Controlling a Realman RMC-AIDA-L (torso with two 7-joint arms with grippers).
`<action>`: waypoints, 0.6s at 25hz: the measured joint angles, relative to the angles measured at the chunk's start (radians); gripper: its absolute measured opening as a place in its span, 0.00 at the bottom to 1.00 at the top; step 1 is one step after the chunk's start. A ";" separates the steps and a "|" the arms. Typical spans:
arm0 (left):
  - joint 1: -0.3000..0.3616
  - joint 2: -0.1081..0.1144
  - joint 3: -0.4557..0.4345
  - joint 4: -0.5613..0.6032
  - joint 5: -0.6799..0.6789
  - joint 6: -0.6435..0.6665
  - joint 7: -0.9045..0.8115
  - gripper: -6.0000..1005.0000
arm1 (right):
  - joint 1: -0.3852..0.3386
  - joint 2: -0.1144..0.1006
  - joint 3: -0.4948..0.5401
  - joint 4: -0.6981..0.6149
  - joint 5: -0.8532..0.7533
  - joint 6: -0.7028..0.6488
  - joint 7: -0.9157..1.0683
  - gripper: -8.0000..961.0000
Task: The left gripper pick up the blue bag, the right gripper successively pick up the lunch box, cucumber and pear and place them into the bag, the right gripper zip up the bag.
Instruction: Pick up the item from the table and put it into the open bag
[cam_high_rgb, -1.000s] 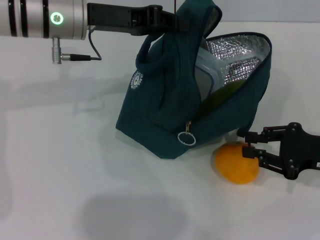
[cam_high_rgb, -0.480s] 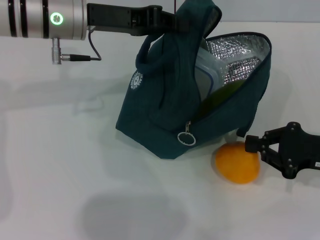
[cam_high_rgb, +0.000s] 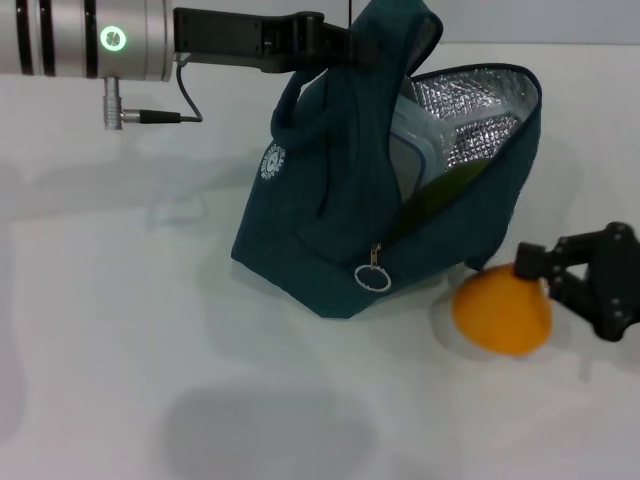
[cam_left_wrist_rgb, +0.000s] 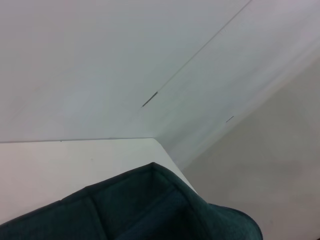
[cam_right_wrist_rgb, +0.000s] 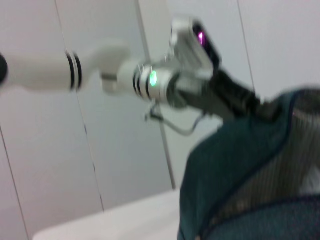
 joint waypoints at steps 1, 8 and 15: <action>0.000 0.000 0.000 0.000 0.000 0.000 0.000 0.07 | -0.008 -0.006 0.000 -0.004 0.031 -0.035 0.000 0.03; 0.000 0.001 0.000 0.000 0.000 0.000 0.001 0.07 | -0.021 -0.046 0.013 -0.008 0.188 -0.187 0.000 0.04; -0.001 -0.001 0.000 0.000 0.000 0.000 0.001 0.07 | -0.001 -0.052 0.021 -0.062 0.248 -0.227 0.010 0.04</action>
